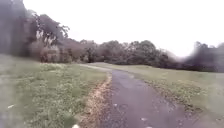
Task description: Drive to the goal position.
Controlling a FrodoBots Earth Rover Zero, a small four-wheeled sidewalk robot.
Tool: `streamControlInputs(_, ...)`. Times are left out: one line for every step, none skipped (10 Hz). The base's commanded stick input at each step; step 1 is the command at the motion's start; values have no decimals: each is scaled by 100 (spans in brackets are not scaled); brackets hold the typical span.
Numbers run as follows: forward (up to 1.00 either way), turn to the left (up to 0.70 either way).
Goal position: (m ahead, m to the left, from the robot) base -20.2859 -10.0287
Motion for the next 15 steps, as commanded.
streamControlInputs(70, 0)
streamControlInputs(70, 0)
streamControlInputs(70, 0)
streamControlInputs(70, 0)
streamControlInputs(70, 0)
streamControlInputs(70, 0)
streamControlInputs(70, 0)
streamControlInputs(70, -23)
streamControlInputs(70, -24)
streamControlInputs(70, -25)
streamControlInputs(70, -27)
streamControlInputs(70, -29)
streamControlInputs(70, -29)
streamControlInputs(70, -29)
streamControlInputs(70, -31)
